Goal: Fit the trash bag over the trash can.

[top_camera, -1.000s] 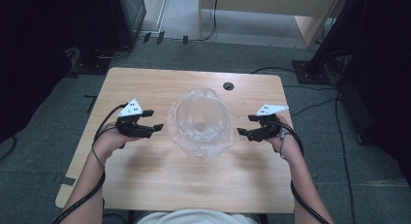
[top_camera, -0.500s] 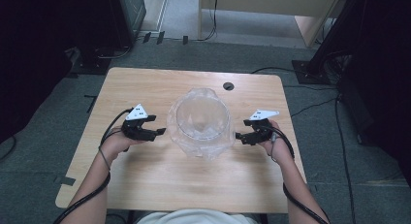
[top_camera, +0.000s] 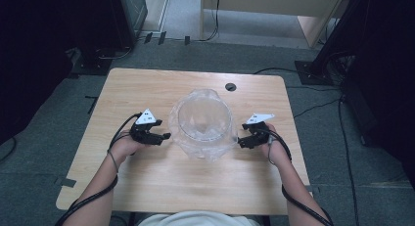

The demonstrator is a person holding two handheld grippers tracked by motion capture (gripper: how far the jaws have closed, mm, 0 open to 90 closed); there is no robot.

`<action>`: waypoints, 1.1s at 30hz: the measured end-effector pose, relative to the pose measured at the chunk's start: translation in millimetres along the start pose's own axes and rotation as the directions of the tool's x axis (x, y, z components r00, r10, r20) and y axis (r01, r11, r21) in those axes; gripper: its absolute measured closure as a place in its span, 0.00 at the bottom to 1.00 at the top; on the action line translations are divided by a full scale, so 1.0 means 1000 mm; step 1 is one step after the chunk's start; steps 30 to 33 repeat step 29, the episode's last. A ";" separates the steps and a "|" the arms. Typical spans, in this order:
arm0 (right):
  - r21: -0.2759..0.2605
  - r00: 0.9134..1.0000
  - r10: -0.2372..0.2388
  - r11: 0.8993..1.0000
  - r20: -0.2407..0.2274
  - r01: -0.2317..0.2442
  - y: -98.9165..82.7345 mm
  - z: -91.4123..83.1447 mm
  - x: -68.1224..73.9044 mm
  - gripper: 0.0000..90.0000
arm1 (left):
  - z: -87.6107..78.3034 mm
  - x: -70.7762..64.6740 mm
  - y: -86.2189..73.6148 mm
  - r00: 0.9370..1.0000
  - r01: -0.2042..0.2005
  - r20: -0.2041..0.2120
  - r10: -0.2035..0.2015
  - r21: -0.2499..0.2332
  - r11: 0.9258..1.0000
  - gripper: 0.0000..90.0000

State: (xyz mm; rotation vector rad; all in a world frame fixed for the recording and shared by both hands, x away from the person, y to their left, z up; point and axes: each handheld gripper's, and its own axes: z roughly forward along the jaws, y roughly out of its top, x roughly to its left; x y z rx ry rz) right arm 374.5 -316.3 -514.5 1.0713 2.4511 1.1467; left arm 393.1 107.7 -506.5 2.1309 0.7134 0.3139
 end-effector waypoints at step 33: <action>0.003 0.995 -0.006 1.000 0.103 0.006 -0.005 0.009 0.003 0.14 | 0.011 0.000 -0.006 0.999 0.014 -0.045 -0.010 0.088 0.996 0.20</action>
